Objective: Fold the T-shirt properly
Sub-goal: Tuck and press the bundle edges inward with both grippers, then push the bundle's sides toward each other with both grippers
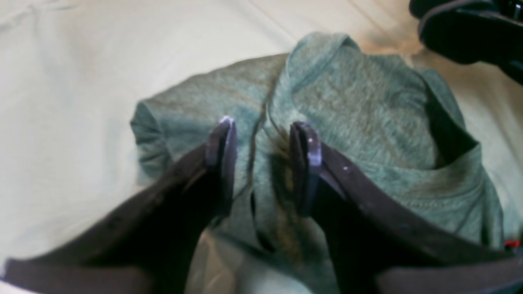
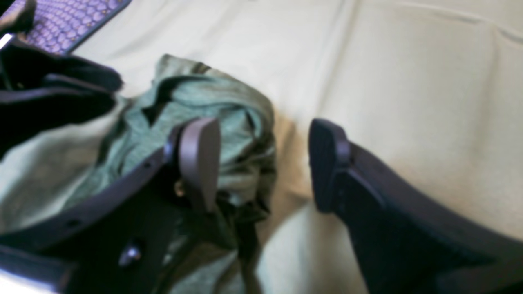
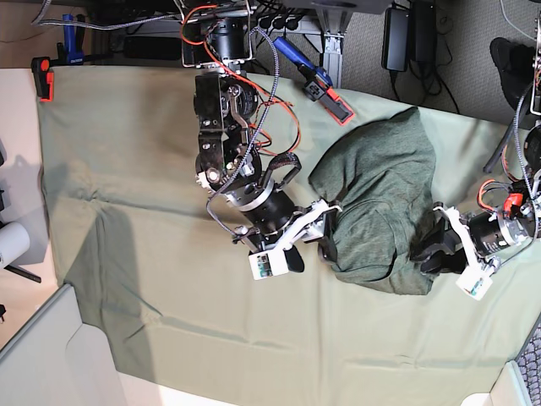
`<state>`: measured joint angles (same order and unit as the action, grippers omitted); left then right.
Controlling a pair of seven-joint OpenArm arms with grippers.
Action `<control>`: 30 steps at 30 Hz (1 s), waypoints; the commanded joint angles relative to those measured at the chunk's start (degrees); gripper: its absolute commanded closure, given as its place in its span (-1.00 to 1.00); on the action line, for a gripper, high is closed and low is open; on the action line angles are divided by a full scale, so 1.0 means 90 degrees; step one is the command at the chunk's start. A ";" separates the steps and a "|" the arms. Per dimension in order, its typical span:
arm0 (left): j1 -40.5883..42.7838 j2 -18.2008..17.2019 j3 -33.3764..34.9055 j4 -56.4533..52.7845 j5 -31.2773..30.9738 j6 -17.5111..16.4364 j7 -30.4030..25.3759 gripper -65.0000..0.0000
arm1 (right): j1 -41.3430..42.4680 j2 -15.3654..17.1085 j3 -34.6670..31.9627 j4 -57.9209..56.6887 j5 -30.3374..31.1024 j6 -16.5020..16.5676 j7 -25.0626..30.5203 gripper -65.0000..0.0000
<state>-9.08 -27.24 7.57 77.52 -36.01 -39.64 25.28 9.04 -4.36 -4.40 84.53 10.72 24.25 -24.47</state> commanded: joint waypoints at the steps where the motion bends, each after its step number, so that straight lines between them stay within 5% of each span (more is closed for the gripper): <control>1: -0.0153 -0.0010 -0.0046 0.0041 -0.0109 -0.0040 -0.0146 0.22 | 0.0119 -0.0102 -0.0007 0.0080 0.0090 0.0056 0.0202 -0.06; 9: -0.0153 0.0185 0.0056 -0.0027 -0.0056 -0.0040 -0.0158 0.25 | 0.0121 -0.0350 -0.0012 -0.0461 -0.0194 0.0056 0.0578 -0.06; 13: -0.0153 0.0185 0.0124 -0.0044 0.0177 -0.0040 -0.0245 1.00 | 0.0117 -0.0347 -0.0012 -0.0483 -0.0192 0.0056 0.0576 -0.06; 30: -0.1219 -0.0352 0.0121 -0.0969 0.0653 -0.0040 -0.0510 1.00 | 0.0119 -0.0323 -0.0005 -0.0483 -0.0202 0.0056 0.0576 -0.06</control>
<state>-18.17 -29.58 9.04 67.92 -29.19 -39.68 22.24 8.93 -6.85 -4.40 79.33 8.21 24.27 -20.78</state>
